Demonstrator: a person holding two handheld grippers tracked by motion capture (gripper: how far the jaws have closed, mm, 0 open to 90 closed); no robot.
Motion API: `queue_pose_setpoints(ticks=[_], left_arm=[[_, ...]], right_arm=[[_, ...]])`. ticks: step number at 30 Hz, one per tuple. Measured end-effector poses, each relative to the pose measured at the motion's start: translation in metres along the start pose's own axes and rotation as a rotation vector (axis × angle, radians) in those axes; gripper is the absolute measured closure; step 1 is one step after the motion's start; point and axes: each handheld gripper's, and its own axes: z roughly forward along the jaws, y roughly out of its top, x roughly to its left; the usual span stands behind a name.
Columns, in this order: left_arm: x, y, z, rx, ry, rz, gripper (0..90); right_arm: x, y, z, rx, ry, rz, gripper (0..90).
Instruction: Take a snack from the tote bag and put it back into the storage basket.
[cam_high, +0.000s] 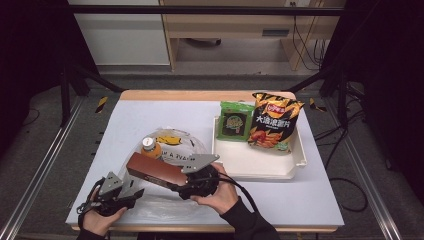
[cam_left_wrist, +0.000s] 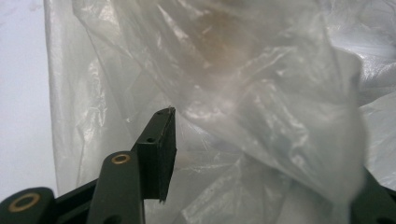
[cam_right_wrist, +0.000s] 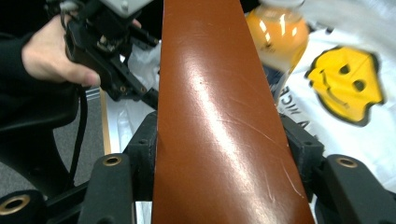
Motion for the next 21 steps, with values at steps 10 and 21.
queue_pose_setpoints(ticks=[10, 21], left_arm=[[0.000, 0.000, 0.000, -0.007, 0.001, -0.001, 44.8], [0.000, 0.002, -0.004, -0.051, -0.012, -0.020, 42.5]], right_arm=[[-0.006, 0.012, -0.024, -0.035, -0.027, -0.005, 43.4], [-0.015, 0.012, -0.058, -0.077, -0.082, 0.001, 43.4]])
